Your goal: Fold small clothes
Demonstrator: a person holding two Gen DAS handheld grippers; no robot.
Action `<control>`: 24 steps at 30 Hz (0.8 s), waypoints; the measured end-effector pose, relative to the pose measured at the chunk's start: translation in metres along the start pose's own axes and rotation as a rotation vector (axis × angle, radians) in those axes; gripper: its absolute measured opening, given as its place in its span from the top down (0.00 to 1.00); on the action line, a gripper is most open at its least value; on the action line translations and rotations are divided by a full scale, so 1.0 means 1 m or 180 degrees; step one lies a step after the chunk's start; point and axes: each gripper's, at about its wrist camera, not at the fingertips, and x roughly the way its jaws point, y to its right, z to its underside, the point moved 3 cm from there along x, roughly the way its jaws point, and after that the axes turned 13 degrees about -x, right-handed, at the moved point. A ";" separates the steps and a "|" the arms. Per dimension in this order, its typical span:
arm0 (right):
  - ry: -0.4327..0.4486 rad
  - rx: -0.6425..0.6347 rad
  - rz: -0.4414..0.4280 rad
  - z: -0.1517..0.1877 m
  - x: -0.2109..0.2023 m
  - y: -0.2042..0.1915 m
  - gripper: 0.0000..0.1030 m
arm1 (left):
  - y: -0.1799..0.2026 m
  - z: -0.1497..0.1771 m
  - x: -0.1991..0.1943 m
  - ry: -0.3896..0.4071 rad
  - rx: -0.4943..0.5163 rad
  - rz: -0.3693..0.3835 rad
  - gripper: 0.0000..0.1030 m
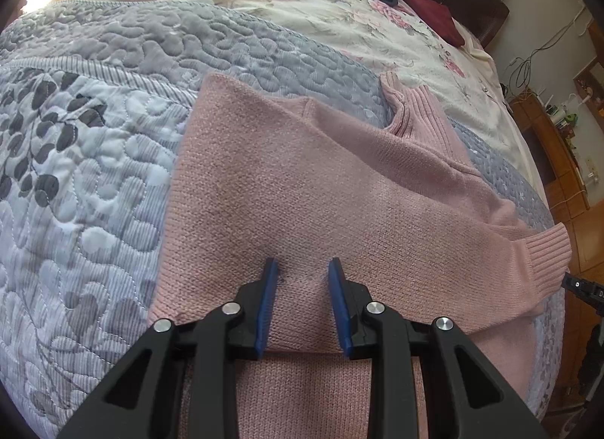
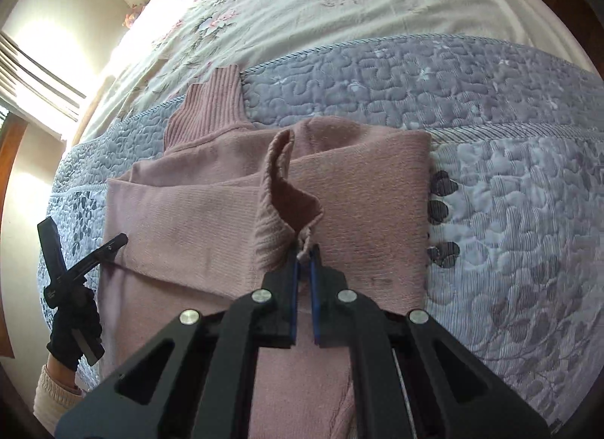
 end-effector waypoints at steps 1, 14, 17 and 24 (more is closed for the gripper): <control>-0.0055 0.0026 0.0028 0.006 0.005 0.006 0.96 | 0.000 0.000 0.000 -0.0002 0.0006 -0.0004 0.72; -0.0104 0.0416 -0.0324 0.001 0.017 0.043 0.55 | 0.051 -0.002 -0.015 -0.0022 0.0177 0.0167 0.61; -0.0083 0.0521 -0.0471 -0.001 0.015 0.046 0.58 | 0.064 0.006 -0.004 -0.0099 0.0294 0.0152 0.60; 0.0261 0.0337 -0.0307 0.000 -0.032 0.041 0.58 | 0.056 0.018 0.017 -0.0176 0.0277 0.0089 0.60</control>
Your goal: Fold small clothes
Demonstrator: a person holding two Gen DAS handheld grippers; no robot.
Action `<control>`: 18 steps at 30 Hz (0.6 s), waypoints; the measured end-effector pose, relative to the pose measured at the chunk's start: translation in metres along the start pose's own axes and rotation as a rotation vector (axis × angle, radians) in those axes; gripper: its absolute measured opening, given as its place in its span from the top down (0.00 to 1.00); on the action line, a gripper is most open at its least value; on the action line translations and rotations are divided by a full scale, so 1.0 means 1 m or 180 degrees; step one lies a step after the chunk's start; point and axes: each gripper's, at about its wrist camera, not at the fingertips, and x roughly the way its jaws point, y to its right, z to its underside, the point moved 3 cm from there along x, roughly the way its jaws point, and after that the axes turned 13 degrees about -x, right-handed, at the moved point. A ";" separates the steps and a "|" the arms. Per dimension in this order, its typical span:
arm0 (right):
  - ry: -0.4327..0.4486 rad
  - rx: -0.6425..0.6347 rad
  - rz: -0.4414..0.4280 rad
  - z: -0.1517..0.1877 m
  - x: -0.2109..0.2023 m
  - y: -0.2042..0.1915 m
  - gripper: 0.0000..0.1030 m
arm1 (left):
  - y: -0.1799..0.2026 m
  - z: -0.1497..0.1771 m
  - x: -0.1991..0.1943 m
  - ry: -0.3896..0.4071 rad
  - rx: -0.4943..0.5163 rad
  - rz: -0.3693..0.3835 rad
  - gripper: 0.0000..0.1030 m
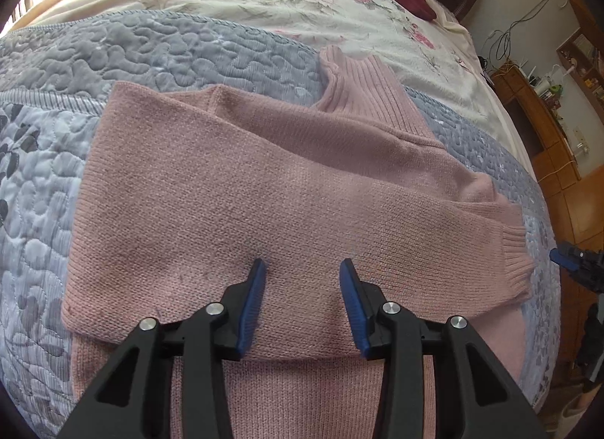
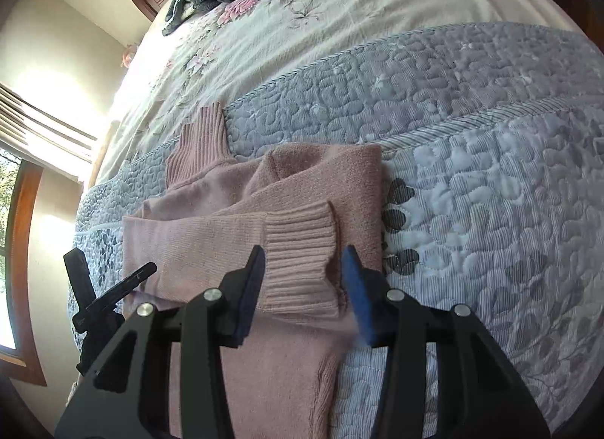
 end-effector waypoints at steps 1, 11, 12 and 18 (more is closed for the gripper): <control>-0.0044 -0.0053 0.0019 -0.002 0.003 -0.003 0.58 | 0.000 0.000 0.000 0.0011 -0.0015 -0.0006 0.60; -0.0558 -0.0147 0.0370 0.027 0.065 0.005 0.73 | 0.001 0.006 -0.005 0.0004 0.0164 -0.0084 0.59; -0.0543 -0.0123 0.0325 0.032 0.068 0.008 0.73 | -0.001 0.006 -0.005 0.0001 0.0173 -0.0064 0.59; -0.0543 -0.0348 0.0491 0.027 0.063 0.000 0.73 | -0.002 0.006 -0.002 -0.0011 0.0189 -0.0038 0.59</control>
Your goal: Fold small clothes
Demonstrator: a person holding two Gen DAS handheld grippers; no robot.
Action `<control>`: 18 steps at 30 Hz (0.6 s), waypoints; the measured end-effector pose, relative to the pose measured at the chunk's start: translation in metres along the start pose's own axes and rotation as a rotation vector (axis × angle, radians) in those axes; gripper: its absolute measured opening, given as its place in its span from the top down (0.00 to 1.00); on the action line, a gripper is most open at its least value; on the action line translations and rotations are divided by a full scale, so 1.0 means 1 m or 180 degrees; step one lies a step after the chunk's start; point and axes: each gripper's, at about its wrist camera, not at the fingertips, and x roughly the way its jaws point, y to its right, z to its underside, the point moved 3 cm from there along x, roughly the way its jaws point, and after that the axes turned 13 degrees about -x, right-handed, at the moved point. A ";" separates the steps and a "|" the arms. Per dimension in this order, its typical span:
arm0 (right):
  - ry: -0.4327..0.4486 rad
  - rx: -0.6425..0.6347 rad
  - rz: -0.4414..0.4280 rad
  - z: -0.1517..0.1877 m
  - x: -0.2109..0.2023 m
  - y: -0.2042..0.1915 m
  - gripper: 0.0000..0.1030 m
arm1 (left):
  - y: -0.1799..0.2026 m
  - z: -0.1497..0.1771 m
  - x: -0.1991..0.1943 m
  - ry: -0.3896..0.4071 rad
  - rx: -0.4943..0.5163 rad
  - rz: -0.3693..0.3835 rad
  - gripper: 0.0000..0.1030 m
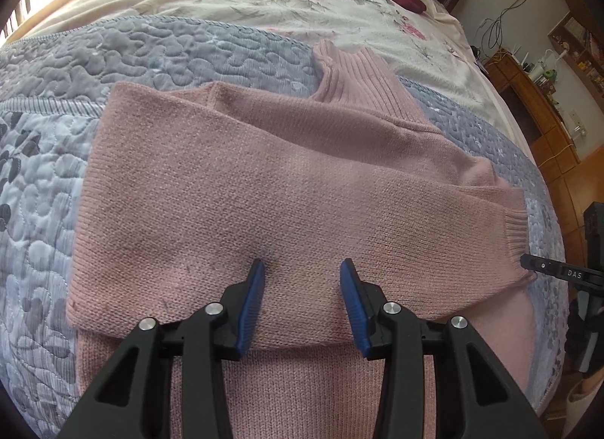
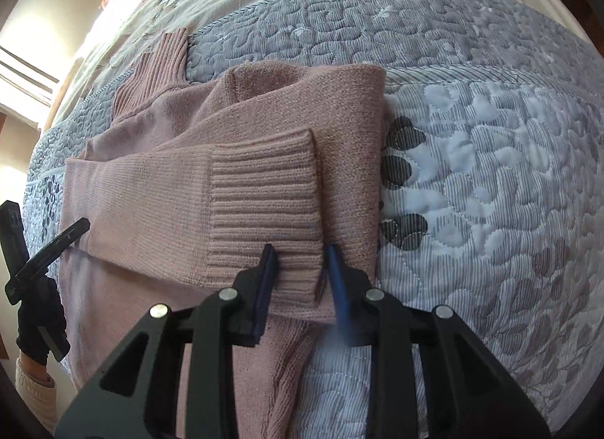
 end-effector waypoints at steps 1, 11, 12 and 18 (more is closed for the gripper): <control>0.0053 -0.0051 0.0100 -0.005 -0.006 -0.004 0.71 | 0.002 -0.002 -0.001 -0.0021 0.0002 -0.0009 0.59; 0.0291 -0.0212 -0.0512 -0.137 0.011 -0.041 0.52 | 0.042 -0.103 0.002 0.0173 -0.0065 0.0292 0.47; 0.0242 -0.0195 -0.0581 -0.150 0.022 -0.044 0.52 | 0.045 -0.114 0.011 0.0142 -0.0089 0.0287 0.47; 0.0056 -0.0082 -0.0798 -0.207 0.079 -0.062 0.52 | 0.045 -0.153 0.067 -0.0100 -0.0235 0.0250 0.46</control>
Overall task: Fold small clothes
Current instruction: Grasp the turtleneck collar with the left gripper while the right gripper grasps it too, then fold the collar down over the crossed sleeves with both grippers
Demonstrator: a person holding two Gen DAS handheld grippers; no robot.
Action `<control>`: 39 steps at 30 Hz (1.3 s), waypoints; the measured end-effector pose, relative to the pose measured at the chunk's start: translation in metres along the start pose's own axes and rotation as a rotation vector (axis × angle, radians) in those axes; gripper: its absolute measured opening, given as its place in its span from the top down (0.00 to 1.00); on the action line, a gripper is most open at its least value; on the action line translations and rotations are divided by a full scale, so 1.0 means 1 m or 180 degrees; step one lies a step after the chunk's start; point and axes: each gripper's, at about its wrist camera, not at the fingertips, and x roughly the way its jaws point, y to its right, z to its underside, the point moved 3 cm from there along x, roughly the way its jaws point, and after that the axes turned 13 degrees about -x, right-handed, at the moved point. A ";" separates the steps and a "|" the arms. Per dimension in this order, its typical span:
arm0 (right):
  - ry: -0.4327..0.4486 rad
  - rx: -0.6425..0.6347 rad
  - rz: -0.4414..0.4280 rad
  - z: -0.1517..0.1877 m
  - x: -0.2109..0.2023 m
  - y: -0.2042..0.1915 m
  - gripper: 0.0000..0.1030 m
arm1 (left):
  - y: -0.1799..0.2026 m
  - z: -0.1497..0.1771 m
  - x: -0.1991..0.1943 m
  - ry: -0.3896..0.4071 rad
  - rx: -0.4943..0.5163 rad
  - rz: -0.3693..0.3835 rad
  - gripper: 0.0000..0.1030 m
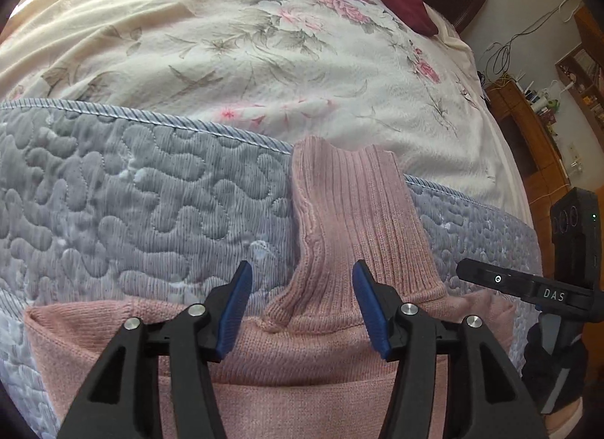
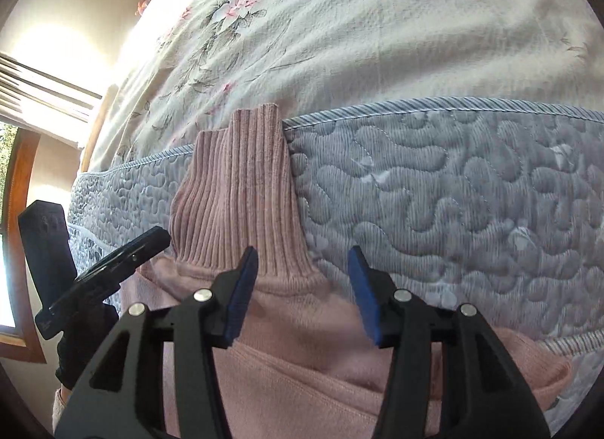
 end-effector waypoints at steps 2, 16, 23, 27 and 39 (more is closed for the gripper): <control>0.0013 0.0044 -0.0094 -0.011 0.013 0.000 0.50 | -0.004 -0.005 0.011 -0.0044 -0.0061 0.0030 0.46; 0.0214 -0.0088 -0.0288 -0.033 0.023 -0.013 0.92 | 0.011 -0.010 0.024 -0.0028 -0.0048 0.0561 0.88; 0.0704 -0.0753 -0.0331 0.013 -0.044 -0.051 0.92 | 0.022 0.025 -0.047 0.0392 0.0485 0.0976 0.89; 0.0822 -0.1009 -0.0312 0.057 -0.067 -0.071 0.92 | 0.013 0.061 -0.082 0.0544 0.0617 0.1150 0.88; 0.0349 -0.1282 0.0002 0.189 -0.049 -0.081 0.86 | -0.054 0.168 -0.079 0.0204 0.0534 0.0859 0.86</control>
